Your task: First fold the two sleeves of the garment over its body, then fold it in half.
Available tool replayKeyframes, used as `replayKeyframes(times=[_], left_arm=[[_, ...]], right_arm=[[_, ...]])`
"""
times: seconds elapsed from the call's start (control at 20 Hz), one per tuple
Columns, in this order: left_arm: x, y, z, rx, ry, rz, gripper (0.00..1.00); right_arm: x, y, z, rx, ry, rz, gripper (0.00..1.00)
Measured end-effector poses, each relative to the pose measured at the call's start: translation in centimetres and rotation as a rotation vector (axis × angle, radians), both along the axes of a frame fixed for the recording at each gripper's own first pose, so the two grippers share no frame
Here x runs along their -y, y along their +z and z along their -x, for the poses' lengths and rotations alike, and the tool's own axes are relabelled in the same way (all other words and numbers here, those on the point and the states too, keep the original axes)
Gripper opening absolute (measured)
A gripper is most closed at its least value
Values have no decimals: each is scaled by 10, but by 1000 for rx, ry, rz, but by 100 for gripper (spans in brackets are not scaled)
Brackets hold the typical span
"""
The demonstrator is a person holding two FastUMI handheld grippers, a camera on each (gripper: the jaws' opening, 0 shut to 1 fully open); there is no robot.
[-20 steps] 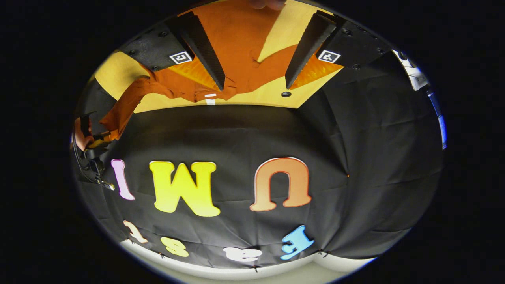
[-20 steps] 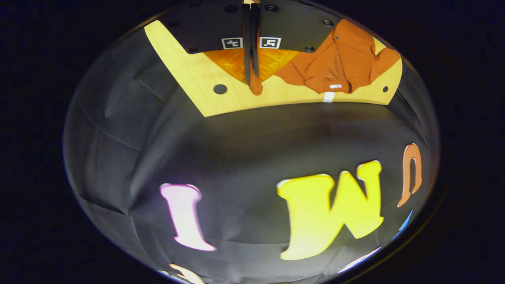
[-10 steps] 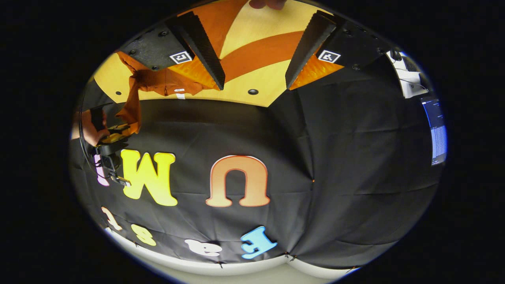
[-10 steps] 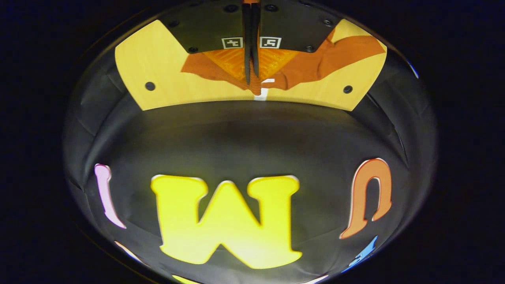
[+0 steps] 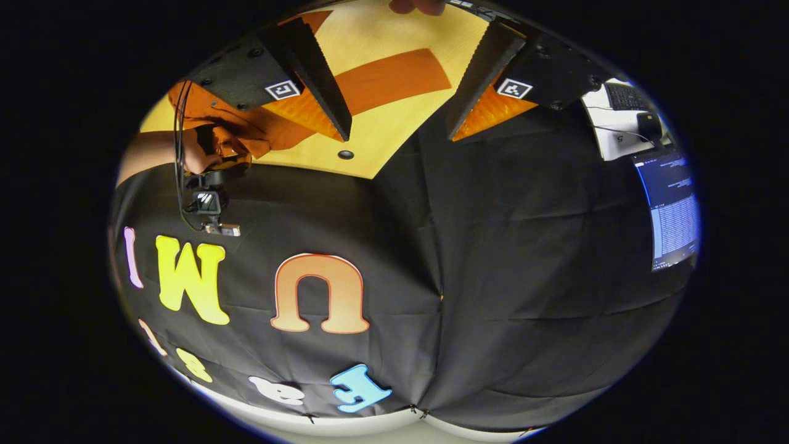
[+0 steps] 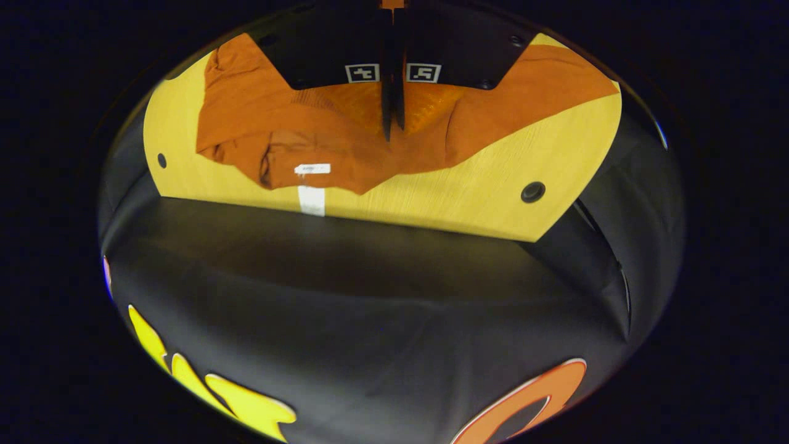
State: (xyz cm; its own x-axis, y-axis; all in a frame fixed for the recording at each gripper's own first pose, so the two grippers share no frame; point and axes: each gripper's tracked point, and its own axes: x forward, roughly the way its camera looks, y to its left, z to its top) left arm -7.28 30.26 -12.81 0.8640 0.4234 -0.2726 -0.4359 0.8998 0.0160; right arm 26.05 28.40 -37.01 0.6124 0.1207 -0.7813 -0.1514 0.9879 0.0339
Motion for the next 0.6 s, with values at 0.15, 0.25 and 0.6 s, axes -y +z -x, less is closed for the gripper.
replayKeyframes(times=[0.15, 0.25, 0.6], left_arm=[[-11, 2, 5, -20, 10, -37, 99], [-21, -5, 8, -24, 13, -38, 100], [-19, -29, -5, -13, 8, 21, 99]], right_arm=[[-23, -27, 4, -22, 17, -12, 2], [-34, -27, 10, -26, 12, -51, 6], [-55, 45, 51, 72, 102, -235, 82]])
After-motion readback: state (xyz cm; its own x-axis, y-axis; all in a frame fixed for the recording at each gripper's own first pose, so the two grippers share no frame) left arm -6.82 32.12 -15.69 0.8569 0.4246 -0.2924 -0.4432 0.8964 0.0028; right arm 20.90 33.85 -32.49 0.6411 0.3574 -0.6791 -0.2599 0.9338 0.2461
